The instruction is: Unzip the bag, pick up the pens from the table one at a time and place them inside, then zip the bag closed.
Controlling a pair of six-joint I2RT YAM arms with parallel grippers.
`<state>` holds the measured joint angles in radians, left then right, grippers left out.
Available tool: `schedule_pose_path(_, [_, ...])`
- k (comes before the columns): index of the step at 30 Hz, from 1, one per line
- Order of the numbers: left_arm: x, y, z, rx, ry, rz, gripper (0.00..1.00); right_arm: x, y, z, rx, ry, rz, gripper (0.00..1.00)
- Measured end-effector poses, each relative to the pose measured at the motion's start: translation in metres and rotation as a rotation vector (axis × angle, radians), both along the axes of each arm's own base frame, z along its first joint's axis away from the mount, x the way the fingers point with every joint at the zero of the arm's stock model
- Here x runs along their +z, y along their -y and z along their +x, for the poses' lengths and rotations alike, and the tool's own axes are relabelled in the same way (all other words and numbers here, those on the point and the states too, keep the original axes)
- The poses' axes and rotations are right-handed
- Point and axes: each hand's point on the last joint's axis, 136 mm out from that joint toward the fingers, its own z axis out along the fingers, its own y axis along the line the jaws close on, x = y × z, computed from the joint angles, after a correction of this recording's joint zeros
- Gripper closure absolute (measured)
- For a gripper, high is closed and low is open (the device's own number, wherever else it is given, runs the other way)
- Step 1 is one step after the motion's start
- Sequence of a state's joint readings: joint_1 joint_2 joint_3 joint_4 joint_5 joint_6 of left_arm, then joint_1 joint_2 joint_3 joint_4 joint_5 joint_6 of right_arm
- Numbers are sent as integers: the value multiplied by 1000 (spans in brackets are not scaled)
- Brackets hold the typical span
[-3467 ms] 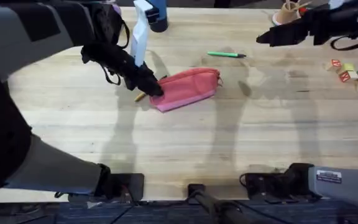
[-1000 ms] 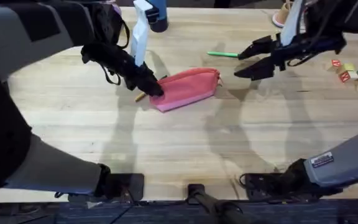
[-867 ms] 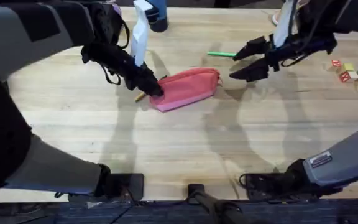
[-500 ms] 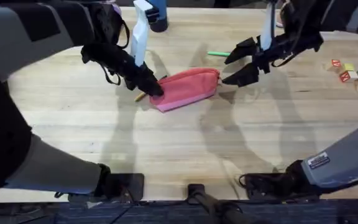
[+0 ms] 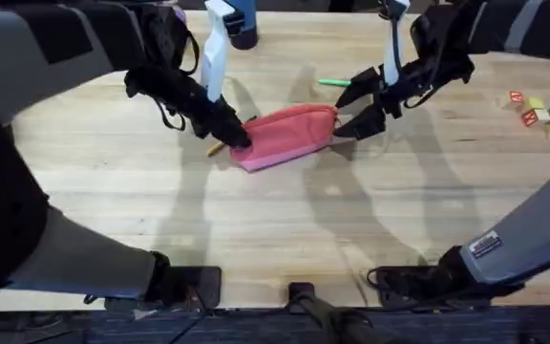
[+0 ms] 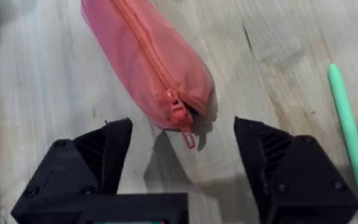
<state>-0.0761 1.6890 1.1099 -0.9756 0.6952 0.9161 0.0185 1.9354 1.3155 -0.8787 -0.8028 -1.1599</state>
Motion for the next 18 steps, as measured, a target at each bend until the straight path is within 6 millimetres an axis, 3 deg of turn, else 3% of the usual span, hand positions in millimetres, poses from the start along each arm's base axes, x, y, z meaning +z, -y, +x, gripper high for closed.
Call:
schedule_pose_path(8, [0,0,0,0,0,0,957,0,-4,-1,12,1,-3,114])
schedule_pose_path(13, [0,0,0,0,0,0,957,0,-4,-2,12,1,-3,330])
schedule_pose_path(18, [0,0,0,0,0,0,957,0,-4,-2,12,1,-3,419])
